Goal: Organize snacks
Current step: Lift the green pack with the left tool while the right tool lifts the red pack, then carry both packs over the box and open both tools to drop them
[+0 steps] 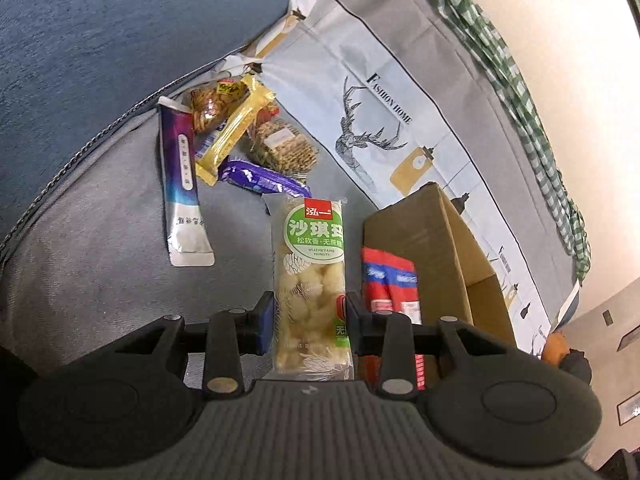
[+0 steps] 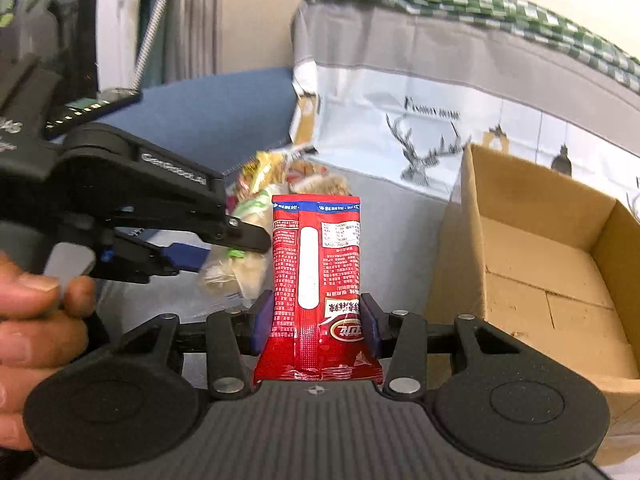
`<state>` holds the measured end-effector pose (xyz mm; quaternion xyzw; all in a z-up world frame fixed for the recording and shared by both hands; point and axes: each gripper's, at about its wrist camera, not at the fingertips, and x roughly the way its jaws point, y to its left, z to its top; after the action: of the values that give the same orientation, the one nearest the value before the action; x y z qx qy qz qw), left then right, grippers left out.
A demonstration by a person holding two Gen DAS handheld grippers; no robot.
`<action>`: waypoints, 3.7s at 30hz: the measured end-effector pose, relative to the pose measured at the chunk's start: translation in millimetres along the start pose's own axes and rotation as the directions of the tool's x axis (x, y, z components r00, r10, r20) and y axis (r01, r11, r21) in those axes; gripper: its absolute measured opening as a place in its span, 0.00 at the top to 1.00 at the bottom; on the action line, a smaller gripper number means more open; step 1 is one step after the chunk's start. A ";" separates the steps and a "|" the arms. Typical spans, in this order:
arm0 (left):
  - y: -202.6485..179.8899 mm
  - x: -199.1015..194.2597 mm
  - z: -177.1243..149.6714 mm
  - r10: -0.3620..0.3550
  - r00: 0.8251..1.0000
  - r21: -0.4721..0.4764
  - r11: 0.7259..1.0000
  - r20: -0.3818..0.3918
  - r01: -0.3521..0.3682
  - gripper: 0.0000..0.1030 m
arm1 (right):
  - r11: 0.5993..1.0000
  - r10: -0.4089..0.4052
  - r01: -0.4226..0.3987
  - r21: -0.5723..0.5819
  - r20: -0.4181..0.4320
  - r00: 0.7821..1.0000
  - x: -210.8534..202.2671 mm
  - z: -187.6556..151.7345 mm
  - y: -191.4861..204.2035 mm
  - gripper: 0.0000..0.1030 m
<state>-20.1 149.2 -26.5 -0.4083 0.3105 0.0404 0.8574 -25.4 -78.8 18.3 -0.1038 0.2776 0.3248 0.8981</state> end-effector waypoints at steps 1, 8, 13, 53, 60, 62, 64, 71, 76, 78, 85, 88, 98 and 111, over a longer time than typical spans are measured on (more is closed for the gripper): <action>0.2 -0.5 -0.4 -0.003 1.000 0.002 1.000 0.003 0.003 0.61 | 1.000 0.004 -0.004 -0.009 0.000 1.000 0.0 -1.6 -1.4 0.55; 7.9 -2.8 2.7 -0.037 0.999 -0.052 0.998 0.013 0.038 0.61 | 0.999 0.047 -0.047 -0.001 0.072 0.996 -11.9 2.8 -11.0 0.55; 5.5 -2.5 3.7 -0.075 0.997 -0.048 0.996 0.002 0.075 0.61 | 0.997 0.064 -0.067 0.027 0.116 0.991 -16.7 8.5 -22.0 0.55; -219.9 92.9 24.6 -0.380 0.919 0.055 0.920 -0.109 0.387 0.61 | 0.825 -0.353 0.168 0.539 0.260 0.899 -52.1 23.6 -197.6 0.54; -229.6 107.7 16.6 -0.375 0.916 0.063 0.920 -0.142 0.386 0.61 | 0.784 -0.408 0.211 0.584 0.228 0.884 -49.8 18.0 -211.8 0.54; -232.3 110.4 17.2 -0.369 0.918 0.067 0.922 -0.146 0.382 0.61 | 0.776 -0.416 0.217 0.592 0.222 0.882 -48.9 17.3 -214.6 0.54; -234.9 113.0 18.0 -0.365 0.919 0.072 0.923 -0.150 0.379 0.61 | 0.773 -0.416 0.218 0.596 0.217 0.883 -49.3 15.9 -216.4 0.54; -241.7 113.0 15.9 -0.362 0.918 0.095 0.920 -0.162 0.380 0.61 | 0.768 -0.417 0.215 0.603 0.217 0.882 -50.5 15.8 -219.6 0.54; -241.1 111.4 17.4 -0.370 0.914 0.087 0.918 -0.165 0.388 0.59 | 0.770 -0.421 0.220 0.599 0.219 0.880 -51.0 15.5 -218.1 0.54; -242.2 109.4 18.0 -0.373 0.914 0.092 0.916 -0.162 0.390 0.53 | 0.770 -0.420 0.219 0.600 0.218 0.881 -50.9 15.3 -218.6 0.53; -244.4 95.0 18.4 -0.362 0.921 0.137 0.914 -0.145 0.381 0.40 | 0.772 -0.423 0.233 0.591 0.206 0.882 -49.4 14.9 -215.8 0.52; -243.8 80.1 16.9 -0.298 0.950 0.223 0.924 -0.094 0.312 0.29 | 0.775 -0.428 0.250 0.580 0.191 0.883 -46.8 15.5 -213.6 0.47; -176.7 28.2 16.8 -0.052 0.995 0.427 0.904 0.083 0.012 0.19 | 0.811 -0.425 0.279 0.514 0.188 0.886 -42.7 14.7 -196.8 0.38; -55.8 48.3 45.0 0.216 0.970 0.424 0.873 0.109 -0.242 0.35 | 0.911 -0.294 0.210 0.355 0.204 0.934 -37.3 11.9 -144.6 0.35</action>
<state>59.2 136.0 5.2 -0.1661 0.3327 0.0832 0.9246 48.8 -205.0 50.1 0.0541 0.1950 0.1651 0.9653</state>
